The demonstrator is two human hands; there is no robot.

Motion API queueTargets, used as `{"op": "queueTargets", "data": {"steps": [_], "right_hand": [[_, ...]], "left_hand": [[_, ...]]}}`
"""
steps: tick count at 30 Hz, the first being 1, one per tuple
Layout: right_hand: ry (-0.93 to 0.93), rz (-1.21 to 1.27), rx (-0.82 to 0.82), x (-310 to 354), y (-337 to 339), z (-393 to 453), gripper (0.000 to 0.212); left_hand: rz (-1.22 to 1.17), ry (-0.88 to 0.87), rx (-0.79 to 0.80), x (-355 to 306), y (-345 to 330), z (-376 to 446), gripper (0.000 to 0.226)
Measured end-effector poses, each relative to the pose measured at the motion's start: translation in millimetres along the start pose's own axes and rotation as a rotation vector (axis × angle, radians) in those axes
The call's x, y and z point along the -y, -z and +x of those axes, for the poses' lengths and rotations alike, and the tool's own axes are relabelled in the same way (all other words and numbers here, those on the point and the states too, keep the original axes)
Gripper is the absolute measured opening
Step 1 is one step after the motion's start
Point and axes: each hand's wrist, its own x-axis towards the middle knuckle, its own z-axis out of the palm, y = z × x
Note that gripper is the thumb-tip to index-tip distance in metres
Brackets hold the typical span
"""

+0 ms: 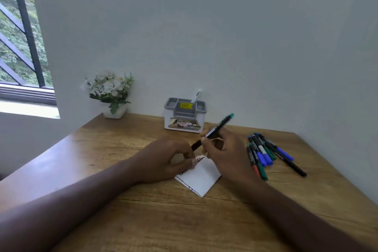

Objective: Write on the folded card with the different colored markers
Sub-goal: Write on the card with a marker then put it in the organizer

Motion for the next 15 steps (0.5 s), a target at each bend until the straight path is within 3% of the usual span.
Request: {"op": "queueTargets", "data": {"steps": [3, 5, 9, 13, 15], "right_hand": [[-0.023, 0.092, -0.048, -2.7, 2.6, 0.2, 0.009], [0.002, 0.135, -0.025, -0.4, 4.1, -0.2, 0.009], [0.168, 0.048, 0.038, 5.3, 8.8, 1.8, 0.018], [0.139, 0.113, 0.055, 7.4, 15.6, 0.0, 0.015], [0.149, 0.062, 0.094, 7.6, 11.1, -6.2, 0.014]], "left_hand": [[0.068, 0.027, -0.243, 1.3, 1.8, -0.5, 0.019], [0.062, 0.054, -0.313, 1.1, 3.0, -0.1, 0.019], [0.116, 0.045, -0.337, -1.6, -2.3, 1.0, 0.025], [0.197, 0.011, -0.393, -7.5, 2.2, 5.7, 0.024], [0.165, 0.015, -0.322, -4.1, 4.0, 6.3, 0.022]]}}
